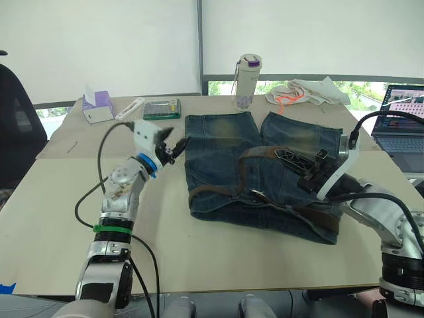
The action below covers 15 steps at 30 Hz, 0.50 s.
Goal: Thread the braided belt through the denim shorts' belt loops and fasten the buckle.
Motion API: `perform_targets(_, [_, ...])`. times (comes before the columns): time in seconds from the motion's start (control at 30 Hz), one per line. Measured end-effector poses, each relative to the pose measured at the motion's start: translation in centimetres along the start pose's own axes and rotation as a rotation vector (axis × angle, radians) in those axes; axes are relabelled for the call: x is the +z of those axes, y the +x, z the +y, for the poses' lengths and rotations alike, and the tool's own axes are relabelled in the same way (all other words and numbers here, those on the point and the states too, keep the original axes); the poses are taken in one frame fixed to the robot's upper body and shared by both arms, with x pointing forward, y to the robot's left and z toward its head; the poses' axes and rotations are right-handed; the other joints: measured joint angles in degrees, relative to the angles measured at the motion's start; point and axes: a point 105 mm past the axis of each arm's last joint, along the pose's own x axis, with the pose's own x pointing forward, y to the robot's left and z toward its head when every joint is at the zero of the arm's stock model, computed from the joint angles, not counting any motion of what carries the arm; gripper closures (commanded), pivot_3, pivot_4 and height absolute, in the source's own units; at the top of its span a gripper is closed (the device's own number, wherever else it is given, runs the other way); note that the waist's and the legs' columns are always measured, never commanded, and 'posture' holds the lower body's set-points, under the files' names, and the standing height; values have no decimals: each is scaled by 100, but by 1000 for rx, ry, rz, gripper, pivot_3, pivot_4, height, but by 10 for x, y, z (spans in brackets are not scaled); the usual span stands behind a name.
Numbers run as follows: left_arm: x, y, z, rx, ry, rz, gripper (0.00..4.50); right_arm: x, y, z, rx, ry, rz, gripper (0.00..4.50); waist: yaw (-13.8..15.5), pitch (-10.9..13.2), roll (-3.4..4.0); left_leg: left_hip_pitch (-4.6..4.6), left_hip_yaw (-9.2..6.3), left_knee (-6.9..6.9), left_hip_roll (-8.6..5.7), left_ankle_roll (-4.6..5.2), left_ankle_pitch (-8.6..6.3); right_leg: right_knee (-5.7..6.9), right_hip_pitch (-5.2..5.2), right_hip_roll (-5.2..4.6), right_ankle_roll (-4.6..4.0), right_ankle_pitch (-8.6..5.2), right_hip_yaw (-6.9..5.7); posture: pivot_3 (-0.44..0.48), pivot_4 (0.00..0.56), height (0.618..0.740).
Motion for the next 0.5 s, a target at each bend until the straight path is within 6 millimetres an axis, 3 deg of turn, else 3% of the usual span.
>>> perform_targets(0.07, [11,3,-12,-26,-120,-39,59,-1,4,1,-1,10,-6,4500,-2,0,0,0,0,0,0,0,0,2,0,0,0,0,1,0,150,740])
perform_targets(0.23, [35,6,-73,-233,-579,-97,59,4,16,14,47,16,-37,4500,-5,0,0,-3,-3,4,0,0,0,2,1,-2,2,-1,0,0,150,740])
perform_targets(0.3, [36,3,-95,-298,-735,-71,59,8,18,19,66,19,-57,4500,-8,1,-1,-2,-3,6,-2,0,0,-15,1,1,2,-1,-1,0,150,740])
perform_targets(0.5, [29,-10,-124,-358,-964,9,59,22,18,30,137,70,-149,4500,-34,1,1,4,0,6,-8,0,0,-16,1,11,-1,-2,1,0,150,740])
